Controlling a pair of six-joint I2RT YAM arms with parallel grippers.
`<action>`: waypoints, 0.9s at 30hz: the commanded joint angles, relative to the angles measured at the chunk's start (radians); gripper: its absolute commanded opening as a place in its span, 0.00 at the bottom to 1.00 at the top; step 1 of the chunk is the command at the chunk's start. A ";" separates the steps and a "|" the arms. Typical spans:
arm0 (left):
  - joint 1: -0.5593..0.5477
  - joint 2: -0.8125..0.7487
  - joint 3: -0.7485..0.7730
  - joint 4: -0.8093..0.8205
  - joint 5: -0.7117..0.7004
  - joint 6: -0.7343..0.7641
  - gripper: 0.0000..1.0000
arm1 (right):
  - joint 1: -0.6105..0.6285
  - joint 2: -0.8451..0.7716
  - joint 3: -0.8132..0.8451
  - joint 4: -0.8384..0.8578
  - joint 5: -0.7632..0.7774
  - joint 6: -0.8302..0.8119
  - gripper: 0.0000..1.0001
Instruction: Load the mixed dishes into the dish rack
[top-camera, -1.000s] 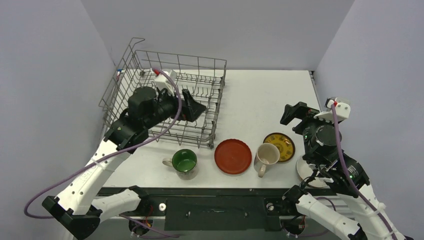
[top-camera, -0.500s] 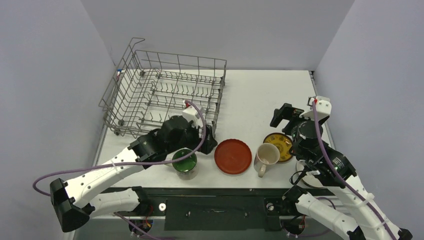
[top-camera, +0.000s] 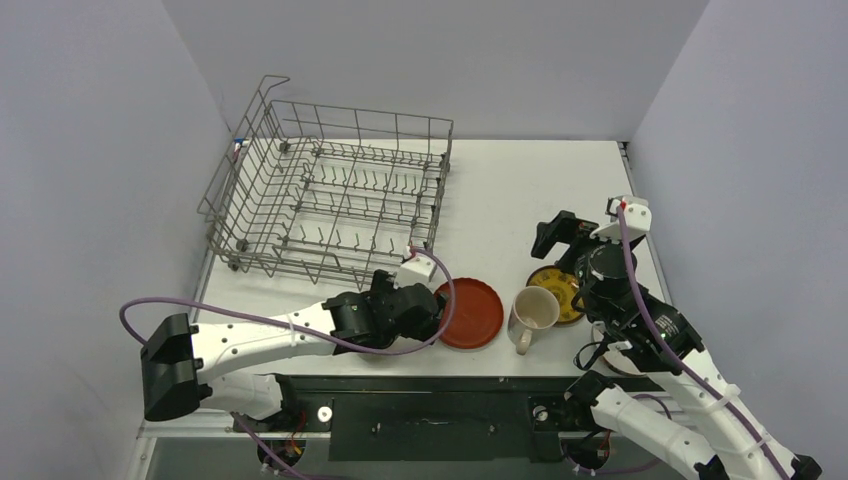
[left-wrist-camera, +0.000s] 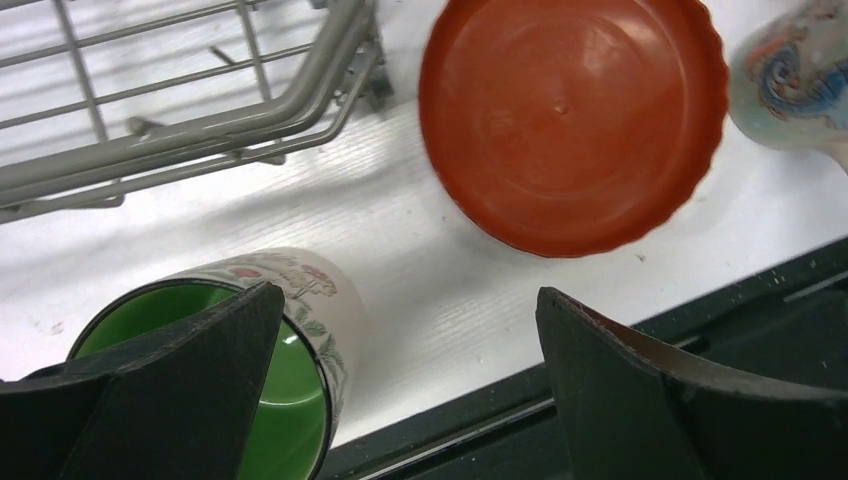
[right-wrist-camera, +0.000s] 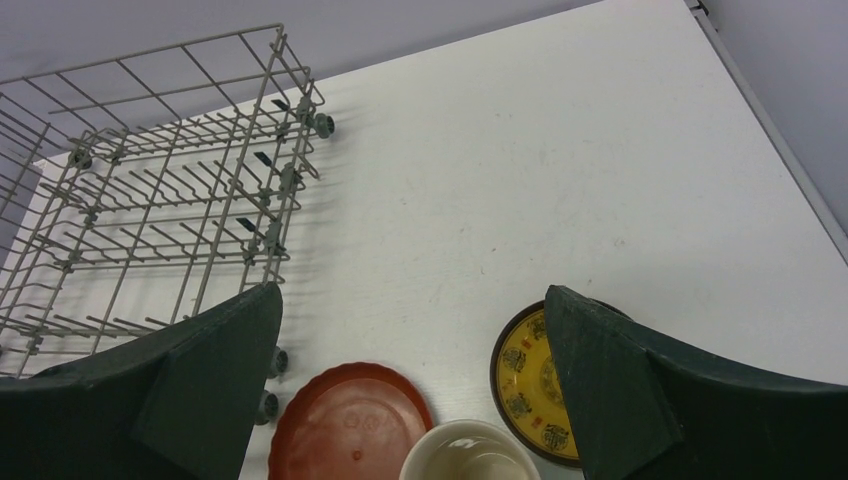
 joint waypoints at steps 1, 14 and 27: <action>-0.018 -0.023 0.012 -0.065 -0.158 -0.122 0.98 | -0.009 0.009 -0.006 0.026 -0.016 0.015 0.99; -0.025 -0.097 -0.077 -0.114 -0.162 -0.292 0.75 | -0.010 0.049 -0.025 0.026 -0.022 0.033 0.99; -0.019 0.045 -0.065 -0.126 -0.137 -0.341 0.58 | -0.008 0.102 -0.032 0.015 -0.052 0.045 0.98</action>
